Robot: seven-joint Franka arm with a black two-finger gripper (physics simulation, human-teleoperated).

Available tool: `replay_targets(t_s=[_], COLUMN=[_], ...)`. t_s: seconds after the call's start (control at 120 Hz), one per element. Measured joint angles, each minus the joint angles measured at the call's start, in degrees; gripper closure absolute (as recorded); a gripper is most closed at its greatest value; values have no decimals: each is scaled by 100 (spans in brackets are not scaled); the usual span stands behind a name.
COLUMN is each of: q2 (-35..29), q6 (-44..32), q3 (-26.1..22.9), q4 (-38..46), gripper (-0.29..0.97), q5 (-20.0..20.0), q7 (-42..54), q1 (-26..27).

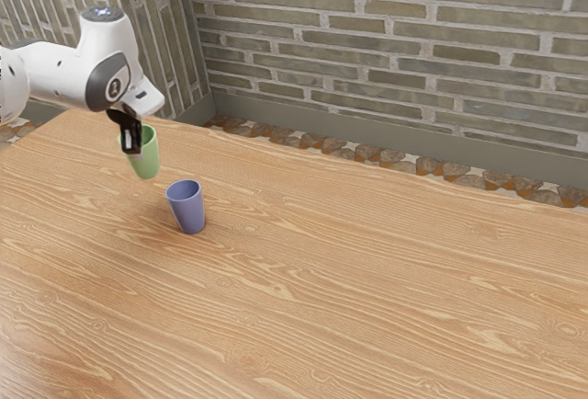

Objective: Place the left cup onto the right cup

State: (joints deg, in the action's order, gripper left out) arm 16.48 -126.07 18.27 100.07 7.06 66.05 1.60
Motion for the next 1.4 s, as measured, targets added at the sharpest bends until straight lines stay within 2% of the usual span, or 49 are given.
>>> replay_targets(t_s=[0.525,1.4], q2=[-21,-167], q6=[-51,430], q3=[-6,-8], q4=[-41,72], gripper=[79,79], q5=[-29,-90], q7=[-95,-568], q1=[420,596])
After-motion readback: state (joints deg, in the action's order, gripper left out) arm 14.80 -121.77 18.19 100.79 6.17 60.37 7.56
